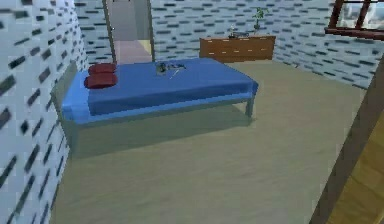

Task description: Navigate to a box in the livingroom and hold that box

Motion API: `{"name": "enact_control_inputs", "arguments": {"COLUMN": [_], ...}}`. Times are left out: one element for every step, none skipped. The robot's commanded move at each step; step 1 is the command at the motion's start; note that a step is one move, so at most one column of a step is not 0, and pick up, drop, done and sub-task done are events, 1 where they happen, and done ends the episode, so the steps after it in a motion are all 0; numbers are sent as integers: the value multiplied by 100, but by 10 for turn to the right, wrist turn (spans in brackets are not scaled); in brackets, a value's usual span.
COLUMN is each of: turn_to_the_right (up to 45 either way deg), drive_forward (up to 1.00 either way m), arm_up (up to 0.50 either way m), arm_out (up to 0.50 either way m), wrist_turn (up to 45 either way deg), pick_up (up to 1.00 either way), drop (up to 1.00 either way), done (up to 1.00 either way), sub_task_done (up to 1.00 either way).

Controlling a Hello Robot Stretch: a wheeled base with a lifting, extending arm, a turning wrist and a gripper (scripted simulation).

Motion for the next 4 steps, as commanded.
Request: {"name": "enact_control_inputs", "arguments": {"turn_to_the_right": [0, 300, 0, 60], "drive_forward": [45, 0, 100, 0], "arm_up": [0, 0, 0, 0], "arm_out": [0, 0, 0, 0], "wrist_turn": [0, 0, 0, 0], "pick_up": [0, 0, 0, 0], "drop": [0, 0, 0, 0], "done": [0, 0, 0, 0], "sub_task_done": [0, 0, 0, 0]}}
